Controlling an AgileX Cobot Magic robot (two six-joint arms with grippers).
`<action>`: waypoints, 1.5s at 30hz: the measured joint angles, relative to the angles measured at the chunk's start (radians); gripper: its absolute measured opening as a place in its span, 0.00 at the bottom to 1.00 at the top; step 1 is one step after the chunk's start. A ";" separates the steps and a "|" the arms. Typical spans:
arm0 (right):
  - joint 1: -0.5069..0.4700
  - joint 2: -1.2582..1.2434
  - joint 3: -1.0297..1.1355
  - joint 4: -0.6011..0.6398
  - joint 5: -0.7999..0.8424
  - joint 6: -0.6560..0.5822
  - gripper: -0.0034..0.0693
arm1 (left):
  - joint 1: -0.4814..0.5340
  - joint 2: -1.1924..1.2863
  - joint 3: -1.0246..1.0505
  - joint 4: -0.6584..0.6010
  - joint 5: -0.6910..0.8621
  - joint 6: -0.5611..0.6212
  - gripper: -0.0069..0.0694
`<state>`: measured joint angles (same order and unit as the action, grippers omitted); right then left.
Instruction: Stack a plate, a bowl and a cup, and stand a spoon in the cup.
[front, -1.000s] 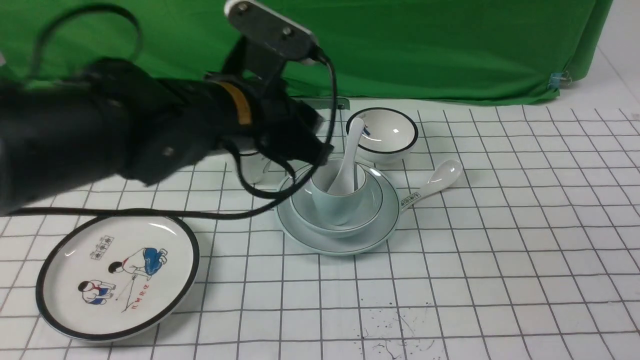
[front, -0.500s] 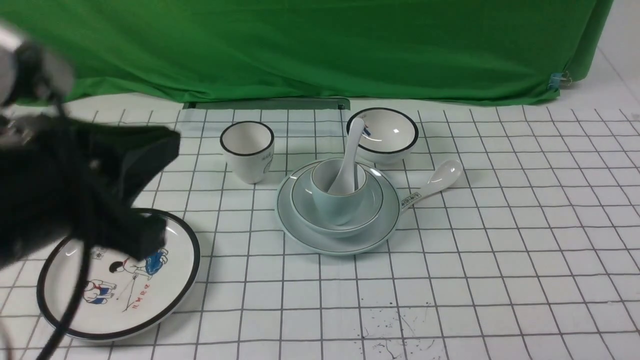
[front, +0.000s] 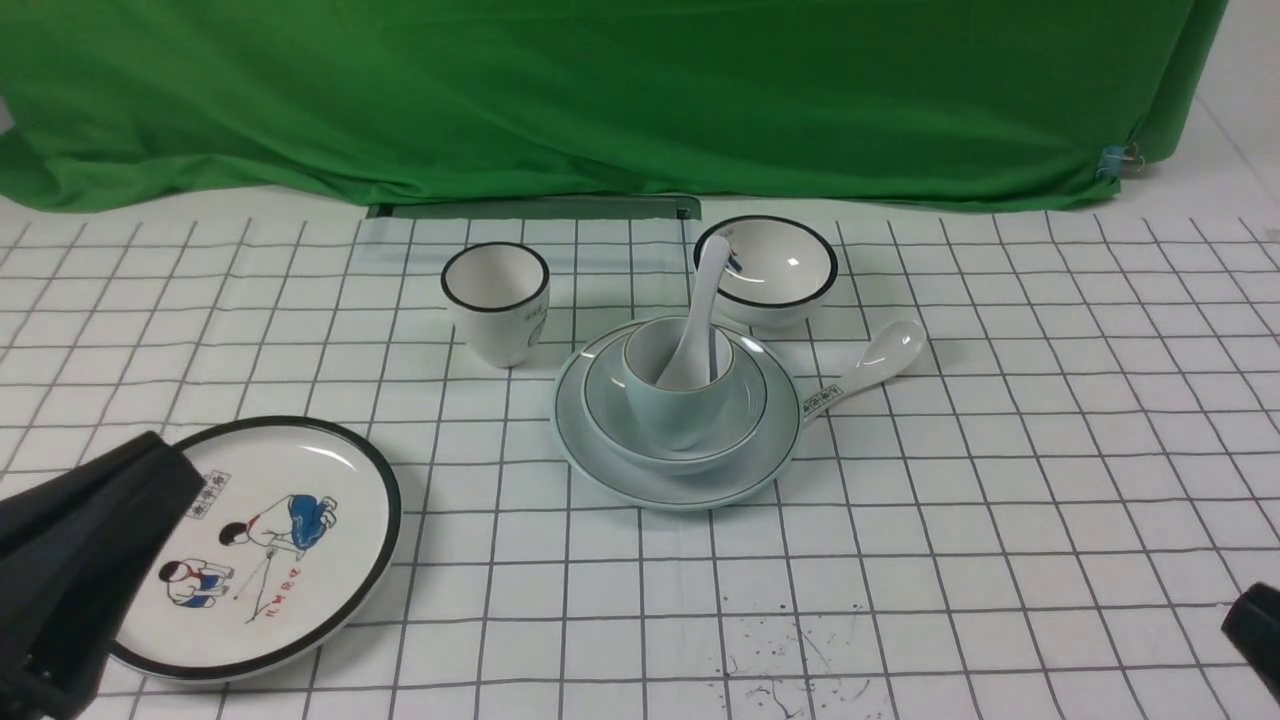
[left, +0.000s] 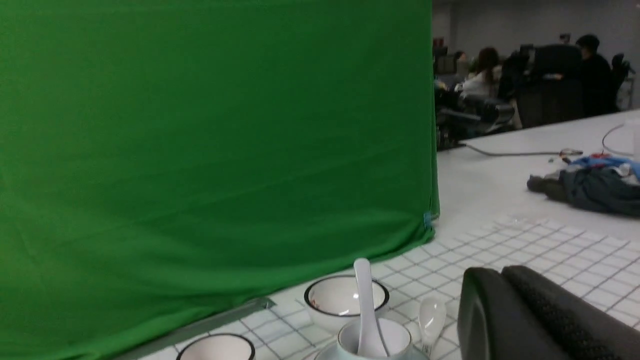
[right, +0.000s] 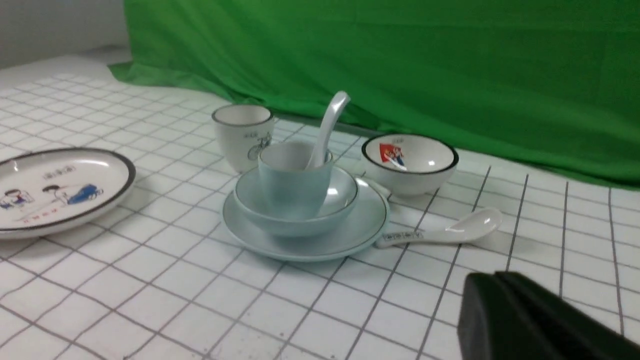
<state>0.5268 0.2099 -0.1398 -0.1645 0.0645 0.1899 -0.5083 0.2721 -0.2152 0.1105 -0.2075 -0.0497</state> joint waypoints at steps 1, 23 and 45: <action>0.000 0.000 0.011 0.000 0.005 0.000 0.09 | 0.000 -0.006 0.003 0.005 -0.010 0.000 0.04; -0.485 -0.210 0.149 0.140 0.144 0.000 0.18 | 0.000 -0.007 0.004 0.022 -0.016 0.000 0.04; -0.556 -0.210 0.149 0.141 0.155 -0.468 0.25 | 0.000 -0.007 0.005 0.022 -0.016 0.002 0.04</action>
<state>-0.0294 0.0002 0.0088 -0.0233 0.2190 -0.2777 -0.5083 0.2651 -0.2105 0.1327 -0.2231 -0.0478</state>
